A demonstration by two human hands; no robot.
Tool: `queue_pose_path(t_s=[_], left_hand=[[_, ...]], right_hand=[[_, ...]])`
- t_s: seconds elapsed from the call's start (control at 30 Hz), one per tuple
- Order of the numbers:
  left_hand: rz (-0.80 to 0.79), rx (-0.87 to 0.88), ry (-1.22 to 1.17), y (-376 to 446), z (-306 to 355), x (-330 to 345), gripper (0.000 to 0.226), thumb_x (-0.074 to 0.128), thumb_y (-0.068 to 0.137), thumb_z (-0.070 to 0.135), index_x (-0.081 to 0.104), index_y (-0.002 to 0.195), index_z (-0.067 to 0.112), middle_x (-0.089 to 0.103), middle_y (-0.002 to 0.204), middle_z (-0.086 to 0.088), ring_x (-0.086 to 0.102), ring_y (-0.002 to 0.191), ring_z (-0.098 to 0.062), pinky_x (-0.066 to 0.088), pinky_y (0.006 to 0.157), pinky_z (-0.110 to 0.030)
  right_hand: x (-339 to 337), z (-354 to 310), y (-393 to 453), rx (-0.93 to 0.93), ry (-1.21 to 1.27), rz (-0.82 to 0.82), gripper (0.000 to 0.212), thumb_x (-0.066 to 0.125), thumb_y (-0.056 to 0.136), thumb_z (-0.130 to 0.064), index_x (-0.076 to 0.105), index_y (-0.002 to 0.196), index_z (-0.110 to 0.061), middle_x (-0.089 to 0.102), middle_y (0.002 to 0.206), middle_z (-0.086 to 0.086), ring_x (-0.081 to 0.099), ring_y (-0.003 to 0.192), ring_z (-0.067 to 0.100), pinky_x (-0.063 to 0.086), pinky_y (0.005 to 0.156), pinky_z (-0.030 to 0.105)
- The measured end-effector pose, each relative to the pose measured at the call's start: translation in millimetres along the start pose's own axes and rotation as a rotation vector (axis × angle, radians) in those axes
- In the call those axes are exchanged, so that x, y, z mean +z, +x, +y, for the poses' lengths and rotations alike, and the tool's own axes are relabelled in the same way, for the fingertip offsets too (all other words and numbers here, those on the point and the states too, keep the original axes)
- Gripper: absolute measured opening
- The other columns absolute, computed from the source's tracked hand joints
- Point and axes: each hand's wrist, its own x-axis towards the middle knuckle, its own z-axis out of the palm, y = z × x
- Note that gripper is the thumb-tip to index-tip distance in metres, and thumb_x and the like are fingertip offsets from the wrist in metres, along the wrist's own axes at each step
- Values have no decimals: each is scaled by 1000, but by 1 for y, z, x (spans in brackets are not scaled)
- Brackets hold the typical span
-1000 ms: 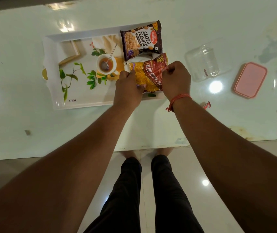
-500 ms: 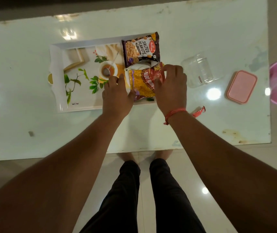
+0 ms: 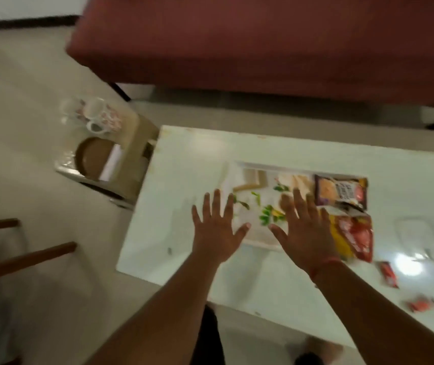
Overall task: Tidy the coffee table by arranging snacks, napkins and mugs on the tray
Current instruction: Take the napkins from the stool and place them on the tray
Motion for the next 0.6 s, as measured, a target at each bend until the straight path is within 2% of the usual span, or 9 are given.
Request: queue_pose_path(t_s=[0.07, 0.1, 0.17, 0.2, 0.3, 0.4, 0.6], left_hand=[[14, -10, -9, 9, -46, -11, 84, 26, 90, 72, 24, 157, 21, 21, 164, -16, 20, 150, -39, 21, 113, -69], [23, -17, -15, 13, -70, -14, 84, 23, 91, 73, 16, 158, 23, 12, 166, -14, 11, 153, -37, 14, 116, -67], [45, -38, -35, 19, -117, -21, 84, 16, 91, 75, 2, 159, 27, -4, 167, -10, -7, 154, -33, 0, 119, -63], [70, -55, -56, 20, -144, -26, 84, 16, 91, 75, 0, 159, 28, -6, 167, -9, -8, 154, -33, -1, 119, -63], [130, -105, -55, 24, -232, -45, 84, 18, 92, 75, 8, 159, 25, 5, 167, -13, 2, 153, -36, 7, 119, -64], [140, -187, -28, 31, -310, -66, 83, 18, 91, 74, 10, 157, 23, 13, 165, -16, 10, 152, -39, 13, 118, -64], [191, -373, -257, 51, -413, -75, 82, 27, 94, 70, 9, 158, 22, 14, 165, -15, 11, 152, -33, 17, 120, -58]], right_hand=[[4, -40, 23, -23, -40, -12, 79, 26, 89, -68, 33, 152, -20, 21, 163, 10, 24, 147, 39, 28, 111, 62], [9, -62, 34, -49, -70, -14, 81, 24, 89, -68, 34, 152, -18, 22, 163, 12, 25, 147, 40, 30, 110, 63], [18, -107, 55, -80, -83, -27, 83, 17, 89, -71, 27, 155, -20, 17, 164, 10, 21, 149, 38, 28, 112, 62], [23, -133, 65, -92, -76, -35, 85, 14, 89, -72, 22, 156, -22, 12, 165, 9, 16, 150, 36, 25, 115, 61], [38, -215, 97, -136, -43, -43, 86, 10, 88, -75, 15, 157, -24, 7, 166, 6, 10, 152, 32, 21, 118, 57], [48, -286, 132, -169, -16, -60, 86, 11, 89, -75, 16, 157, -23, 8, 166, 8, 11, 152, 33, 22, 117, 56], [56, -382, 177, -246, 29, -110, 78, 25, 95, -68, 19, 156, -19, 14, 165, 10, 15, 151, 33, 25, 118, 53]])
